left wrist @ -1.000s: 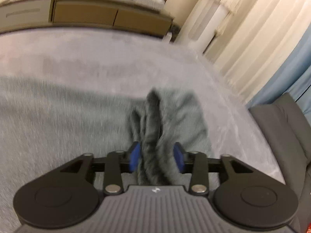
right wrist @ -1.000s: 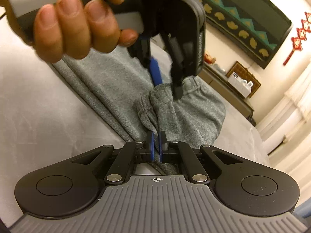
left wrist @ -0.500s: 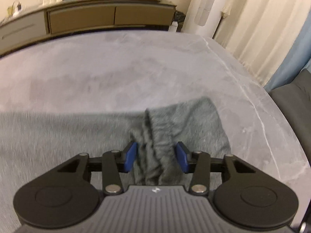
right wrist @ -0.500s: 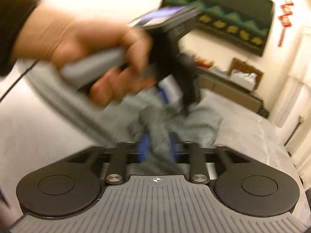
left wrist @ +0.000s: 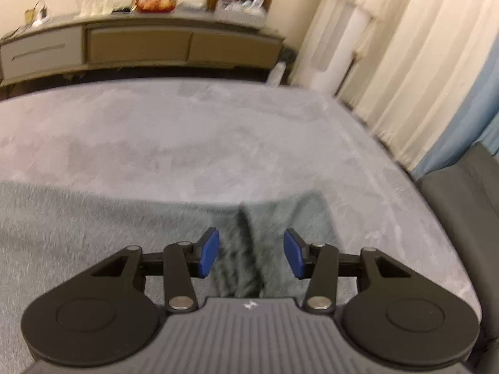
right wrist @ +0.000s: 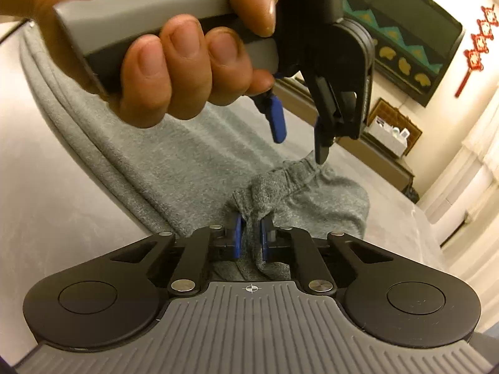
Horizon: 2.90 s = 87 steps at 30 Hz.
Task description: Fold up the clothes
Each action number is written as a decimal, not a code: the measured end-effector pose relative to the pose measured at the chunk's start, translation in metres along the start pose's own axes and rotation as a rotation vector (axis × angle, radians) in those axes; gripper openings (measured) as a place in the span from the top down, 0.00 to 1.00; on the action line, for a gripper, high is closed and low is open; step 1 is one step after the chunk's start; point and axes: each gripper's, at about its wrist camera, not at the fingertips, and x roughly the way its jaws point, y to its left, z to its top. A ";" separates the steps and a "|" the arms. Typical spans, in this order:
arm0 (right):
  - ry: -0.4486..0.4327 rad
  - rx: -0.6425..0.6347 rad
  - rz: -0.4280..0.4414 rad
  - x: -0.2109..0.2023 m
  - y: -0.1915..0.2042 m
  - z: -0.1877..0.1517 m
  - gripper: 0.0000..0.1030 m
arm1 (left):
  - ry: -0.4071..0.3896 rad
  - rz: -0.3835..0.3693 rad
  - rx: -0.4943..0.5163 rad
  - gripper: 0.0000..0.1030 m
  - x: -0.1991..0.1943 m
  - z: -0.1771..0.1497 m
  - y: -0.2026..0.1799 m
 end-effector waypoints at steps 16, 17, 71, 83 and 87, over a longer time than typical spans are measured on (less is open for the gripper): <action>-0.005 0.325 0.093 -0.022 -0.051 -0.014 0.66 | 0.101 0.160 0.174 0.43 0.055 -0.021 -0.009; 0.042 0.336 0.091 -0.016 -0.053 -0.017 0.66 | 0.100 0.157 0.153 0.43 0.054 -0.018 -0.005; -0.022 -0.271 0.019 0.029 0.137 0.050 0.59 | 0.107 0.040 -0.148 0.49 -0.027 -0.017 0.176; 0.073 0.037 0.165 0.039 0.101 0.061 0.56 | 0.031 0.052 -0.061 0.57 -0.022 -0.014 0.176; 0.109 0.153 0.172 0.044 0.079 0.060 0.57 | -0.056 0.001 -0.055 0.55 -0.073 -0.040 0.181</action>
